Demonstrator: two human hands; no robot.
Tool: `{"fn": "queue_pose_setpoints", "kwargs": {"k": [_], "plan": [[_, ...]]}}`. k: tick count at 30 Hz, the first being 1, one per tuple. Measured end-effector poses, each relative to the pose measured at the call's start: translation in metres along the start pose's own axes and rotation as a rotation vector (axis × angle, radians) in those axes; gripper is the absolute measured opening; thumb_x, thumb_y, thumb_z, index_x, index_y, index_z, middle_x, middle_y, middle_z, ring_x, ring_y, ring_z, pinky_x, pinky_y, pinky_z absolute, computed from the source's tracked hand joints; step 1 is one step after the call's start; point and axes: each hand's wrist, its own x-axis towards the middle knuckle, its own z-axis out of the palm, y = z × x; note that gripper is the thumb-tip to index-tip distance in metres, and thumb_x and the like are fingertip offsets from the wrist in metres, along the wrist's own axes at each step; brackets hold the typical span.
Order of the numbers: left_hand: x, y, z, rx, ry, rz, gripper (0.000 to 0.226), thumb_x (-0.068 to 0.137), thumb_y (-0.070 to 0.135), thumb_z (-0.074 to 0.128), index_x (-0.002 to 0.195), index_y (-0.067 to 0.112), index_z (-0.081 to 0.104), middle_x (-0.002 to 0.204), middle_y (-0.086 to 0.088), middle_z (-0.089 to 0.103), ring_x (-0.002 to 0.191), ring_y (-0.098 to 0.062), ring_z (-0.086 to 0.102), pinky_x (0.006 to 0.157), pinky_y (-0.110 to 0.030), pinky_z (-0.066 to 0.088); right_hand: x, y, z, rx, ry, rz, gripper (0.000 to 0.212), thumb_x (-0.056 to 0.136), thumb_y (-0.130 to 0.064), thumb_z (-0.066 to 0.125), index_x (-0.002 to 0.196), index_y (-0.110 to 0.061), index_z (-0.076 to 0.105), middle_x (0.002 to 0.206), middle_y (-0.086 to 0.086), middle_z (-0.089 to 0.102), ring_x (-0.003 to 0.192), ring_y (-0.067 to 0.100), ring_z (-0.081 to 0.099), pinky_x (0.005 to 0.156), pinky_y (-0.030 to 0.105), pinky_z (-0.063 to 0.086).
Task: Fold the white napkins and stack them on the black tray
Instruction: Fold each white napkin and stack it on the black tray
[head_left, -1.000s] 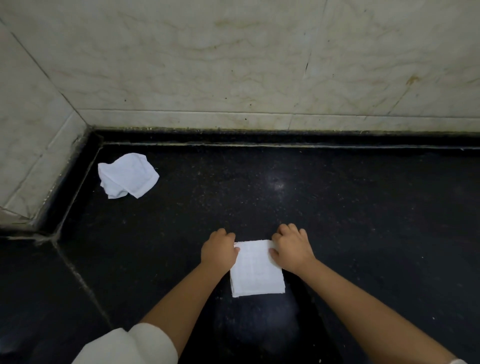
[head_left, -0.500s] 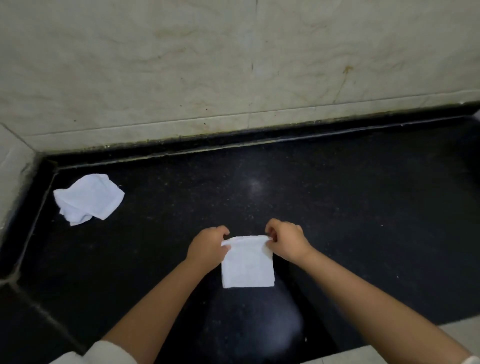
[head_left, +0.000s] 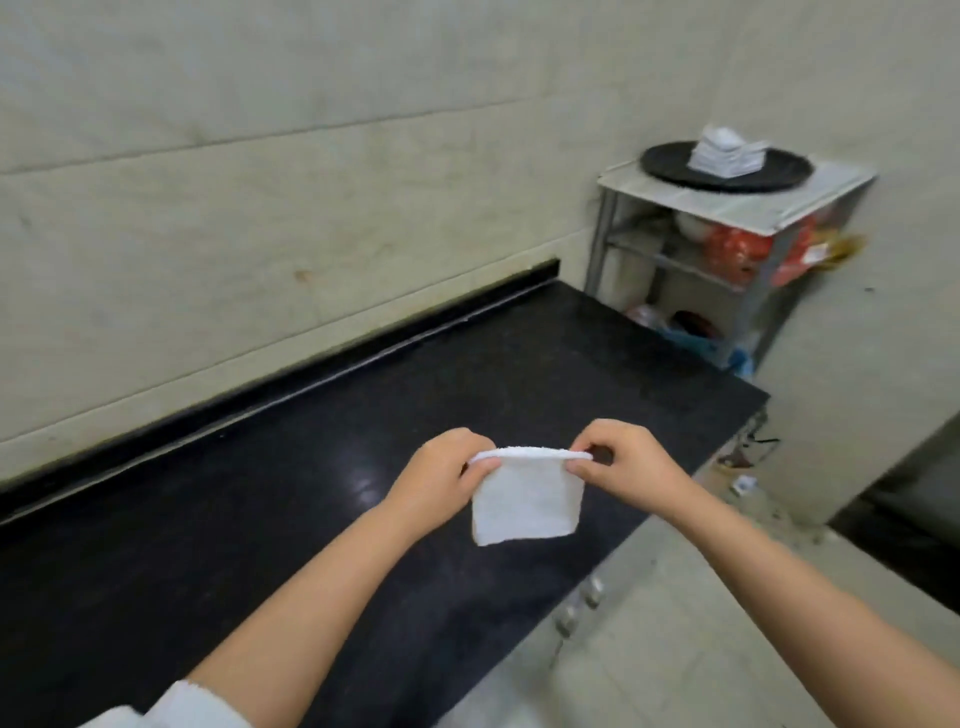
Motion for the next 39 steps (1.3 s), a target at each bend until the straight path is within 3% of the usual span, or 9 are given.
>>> {"fn": "queue_pose_setpoints", "kwargs": {"k": [3,6,11,14,19,25,28,34,39], "plan": [[0.057,0.076,0.030,-0.027,0.064,0.127,0.063,0.084,0.050,0.024,0.088,0.002,0.064,0.077,0.001,0.053,0.076,-0.010,0.045,0.066,-0.016,0.034,-0.023,0.058,-0.078,-0.023,0.065,0.021,0.015,0.081,-0.013,0.066,0.072,-0.025,0.062,0.074,-0.010,0.053,0.074,0.008,0.050,0.063,0.005,0.037],[0.115,0.141,0.049,0.010,0.033,0.171,0.035,0.096,0.028,0.037,0.083,0.006,0.061,0.075,0.004,0.050,0.078,-0.012,0.045,0.070,-0.022,0.034,-0.033,0.110,-0.147,-0.097,0.128,0.025,0.012,0.082,-0.015,0.066,0.089,-0.006,0.069,0.082,-0.003,0.057,0.079,0.010,0.051,0.061,0.012,0.036],[0.217,0.213,0.069,0.084,0.001,0.268,0.030,0.098,0.017,0.038,0.109,0.006,0.064,0.090,-0.004,0.049,0.090,-0.014,0.046,0.081,-0.026,0.036,-0.013,0.182,-0.239,-0.155,0.194,0.053,0.015,0.085,-0.014,0.061,0.092,-0.003,0.068,0.085,0.000,0.056,0.081,0.013,0.051,0.060,0.020,0.031],[0.282,0.242,0.077,0.113,0.003,0.292,0.031,0.098,0.017,0.038,0.111,0.004,0.063,0.089,0.000,0.046,0.088,-0.010,0.042,0.077,-0.024,0.034,0.012,0.227,-0.284,-0.106,0.258,0.058,0.013,0.084,-0.010,0.061,0.090,-0.002,0.068,0.083,0.001,0.058,0.080,0.014,0.052,0.068,0.022,0.039],[0.395,0.283,0.080,0.008,0.168,0.303,0.025,0.093,0.013,0.051,0.111,0.009,0.068,0.104,-0.011,0.067,0.100,-0.023,0.058,0.087,-0.030,0.041,0.080,0.292,-0.364,-0.133,0.294,0.034,0.006,0.082,-0.006,0.062,0.082,-0.008,0.068,0.071,-0.002,0.056,0.072,0.014,0.051,0.054,0.021,0.032],[0.543,0.310,0.069,-0.166,0.384,0.186,0.020,0.088,0.012,0.059,0.102,0.005,0.071,0.104,-0.009,0.070,0.088,-0.012,0.056,0.081,-0.021,0.039,0.194,0.354,-0.468,-0.067,0.318,0.009,0.014,0.085,-0.009,0.060,0.075,-0.018,0.066,0.066,-0.016,0.053,0.056,-0.003,0.050,0.054,0.008,0.039],[0.596,0.322,0.061,-0.166,0.432,0.131,0.019,0.089,0.012,0.057,0.101,0.005,0.071,0.101,-0.009,0.070,0.085,-0.011,0.053,0.079,-0.022,0.039,0.245,0.377,-0.503,0.015,0.323,-0.039,0.032,0.084,-0.006,0.060,0.062,-0.029,0.056,0.067,-0.016,0.055,0.057,-0.007,0.052,0.067,0.016,0.042],[0.698,0.326,0.062,-0.097,0.506,-0.022,0.027,0.094,0.015,0.051,0.116,0.007,0.064,0.119,-0.007,0.064,0.109,-0.021,0.057,0.088,-0.024,0.039,0.354,0.432,-0.551,0.087,0.231,-0.140,0.010,0.088,-0.007,0.057,0.089,-0.010,0.067,0.071,-0.011,0.055,0.070,0.004,0.050,0.066,0.016,0.039],[0.772,0.332,0.066,-0.082,0.572,-0.159,0.023,0.094,0.009,0.048,0.102,-0.001,0.068,0.095,-0.012,0.067,0.085,-0.021,0.055,0.077,-0.028,0.041,0.447,0.478,-0.580,0.281,0.088,-0.182,0.025,0.087,-0.004,0.056,0.066,-0.018,0.058,0.062,0.000,0.053,0.059,0.011,0.048,0.061,0.021,0.041]]}}
